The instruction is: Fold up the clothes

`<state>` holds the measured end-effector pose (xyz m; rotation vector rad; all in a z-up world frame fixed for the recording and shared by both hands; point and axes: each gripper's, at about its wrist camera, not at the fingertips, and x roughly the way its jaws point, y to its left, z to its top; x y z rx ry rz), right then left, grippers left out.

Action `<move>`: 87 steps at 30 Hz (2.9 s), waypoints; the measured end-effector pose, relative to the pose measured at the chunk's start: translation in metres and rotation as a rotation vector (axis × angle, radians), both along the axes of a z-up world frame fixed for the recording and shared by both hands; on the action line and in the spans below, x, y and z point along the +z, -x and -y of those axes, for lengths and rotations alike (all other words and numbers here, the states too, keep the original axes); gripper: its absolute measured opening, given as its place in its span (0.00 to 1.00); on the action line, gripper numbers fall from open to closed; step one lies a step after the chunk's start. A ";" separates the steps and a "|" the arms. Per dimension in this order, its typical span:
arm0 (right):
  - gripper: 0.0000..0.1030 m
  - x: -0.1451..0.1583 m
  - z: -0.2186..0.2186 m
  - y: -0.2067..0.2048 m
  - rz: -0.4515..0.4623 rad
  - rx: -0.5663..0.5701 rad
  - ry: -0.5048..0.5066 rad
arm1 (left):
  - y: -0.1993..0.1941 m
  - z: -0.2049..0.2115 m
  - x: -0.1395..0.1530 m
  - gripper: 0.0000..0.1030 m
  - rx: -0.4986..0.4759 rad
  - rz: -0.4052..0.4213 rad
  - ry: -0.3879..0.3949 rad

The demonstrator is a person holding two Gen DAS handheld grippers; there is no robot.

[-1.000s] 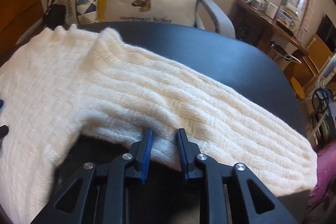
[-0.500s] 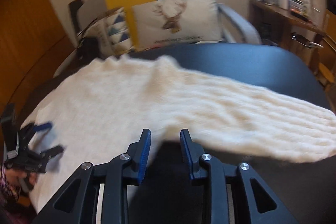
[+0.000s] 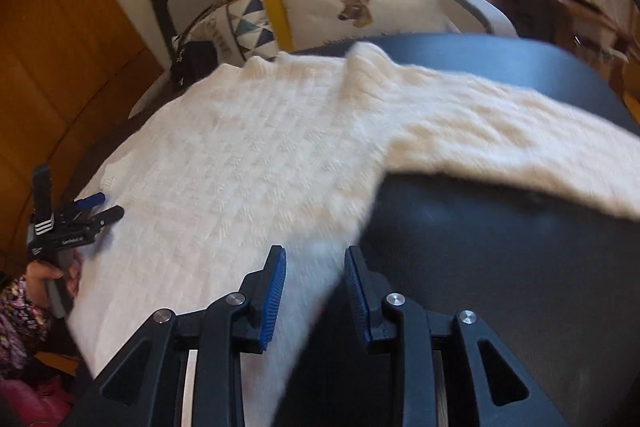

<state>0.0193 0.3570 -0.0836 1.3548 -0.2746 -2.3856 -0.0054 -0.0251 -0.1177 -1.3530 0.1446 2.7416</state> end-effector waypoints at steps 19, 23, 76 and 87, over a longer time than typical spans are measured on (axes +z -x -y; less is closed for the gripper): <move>0.36 -0.009 0.010 -0.083 0.052 0.075 -0.020 | -0.014 -0.009 -0.001 1.00 -0.016 0.000 0.093; 0.36 -0.014 0.009 -0.084 0.074 0.058 -0.020 | -0.014 -0.005 0.001 1.00 0.011 -0.011 0.039; 0.05 0.006 0.062 -0.085 -0.100 0.179 -0.420 | -0.027 0.003 -0.002 1.00 0.035 0.009 0.117; 0.16 0.025 -0.001 -0.079 -0.093 -0.007 -0.084 | -0.057 0.019 0.012 1.00 0.001 0.012 0.004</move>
